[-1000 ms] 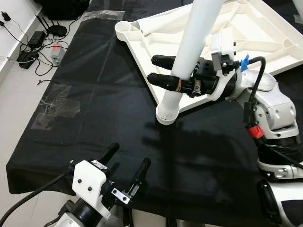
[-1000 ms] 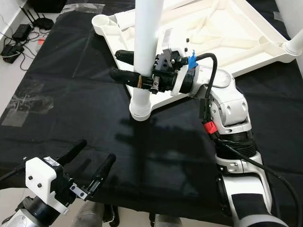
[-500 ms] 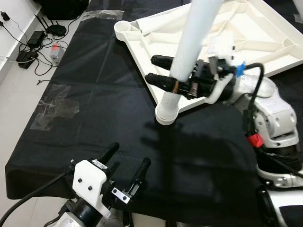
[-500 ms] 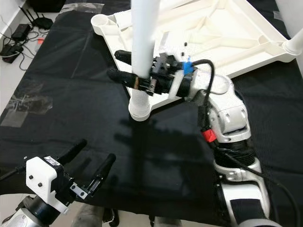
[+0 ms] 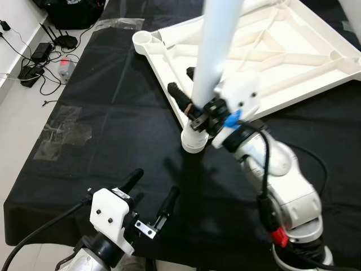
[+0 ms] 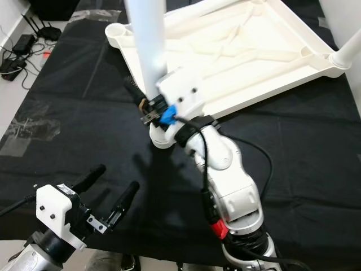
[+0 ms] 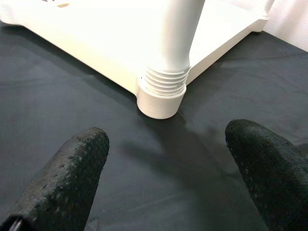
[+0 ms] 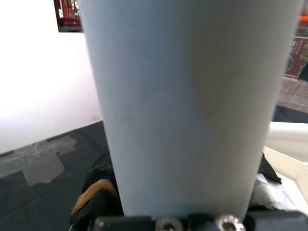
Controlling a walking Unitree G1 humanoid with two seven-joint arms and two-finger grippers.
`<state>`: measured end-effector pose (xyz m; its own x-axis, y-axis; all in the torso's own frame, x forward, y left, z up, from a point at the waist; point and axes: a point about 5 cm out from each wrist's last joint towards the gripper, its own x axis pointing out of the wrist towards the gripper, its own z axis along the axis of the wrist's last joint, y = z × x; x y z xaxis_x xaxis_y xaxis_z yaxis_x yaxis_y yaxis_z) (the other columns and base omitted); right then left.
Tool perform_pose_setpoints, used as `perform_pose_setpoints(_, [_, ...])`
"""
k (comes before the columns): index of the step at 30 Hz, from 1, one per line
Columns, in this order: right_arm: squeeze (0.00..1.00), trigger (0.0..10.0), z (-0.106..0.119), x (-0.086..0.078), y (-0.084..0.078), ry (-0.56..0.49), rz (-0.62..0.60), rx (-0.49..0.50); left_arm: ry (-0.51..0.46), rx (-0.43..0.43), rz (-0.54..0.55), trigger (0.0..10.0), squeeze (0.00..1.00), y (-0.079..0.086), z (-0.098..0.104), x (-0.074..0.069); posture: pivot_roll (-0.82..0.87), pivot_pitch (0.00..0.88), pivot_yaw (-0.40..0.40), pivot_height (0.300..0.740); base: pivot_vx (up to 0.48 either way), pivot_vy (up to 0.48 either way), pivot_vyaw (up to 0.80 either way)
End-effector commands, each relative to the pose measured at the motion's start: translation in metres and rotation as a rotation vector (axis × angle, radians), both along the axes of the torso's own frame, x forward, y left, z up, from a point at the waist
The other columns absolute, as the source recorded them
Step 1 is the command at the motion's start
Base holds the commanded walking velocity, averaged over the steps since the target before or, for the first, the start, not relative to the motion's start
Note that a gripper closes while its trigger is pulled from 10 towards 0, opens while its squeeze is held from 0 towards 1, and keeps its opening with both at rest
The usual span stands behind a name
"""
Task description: Building children table
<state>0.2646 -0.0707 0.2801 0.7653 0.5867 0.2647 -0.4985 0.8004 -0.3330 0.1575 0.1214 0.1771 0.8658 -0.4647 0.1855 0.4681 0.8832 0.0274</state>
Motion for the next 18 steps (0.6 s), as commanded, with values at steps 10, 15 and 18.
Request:
perform_pose_setpoints(10, [0.0, 10.0, -0.0493, 0.018, -0.0056, 0.295, -0.145, -0.087, 0.006, 0.017, 0.009, 10.0, 0.0, -0.0011, -0.0065, 0.0018, -0.01, 0.288, -0.029, 0.74, 0.0, 0.0, 0.0])
perform_pose_setpoints(15, [0.0, 10.0, -0.0473, 0.0205, -0.0068, 0.296, -0.177, -0.068, 0.003, 0.022, 0.014, 10.0, 0.0, -0.0013, -0.0072, 0.0033, 0.0, 0.284, -0.028, 0.74, 0.0, 0.0, 0.0])
perform_pose_setpoints(18, [0.0, 10.0, -0.0477, 0.0202, -0.0064, 0.3, -0.206, -0.052, 0.001, 0.026, 0.016, 10.0, 0.0, -0.0011, -0.0079, 0.0044, 0.0, 0.284, -0.026, 0.74, 0.0, 0.0, 0.0])
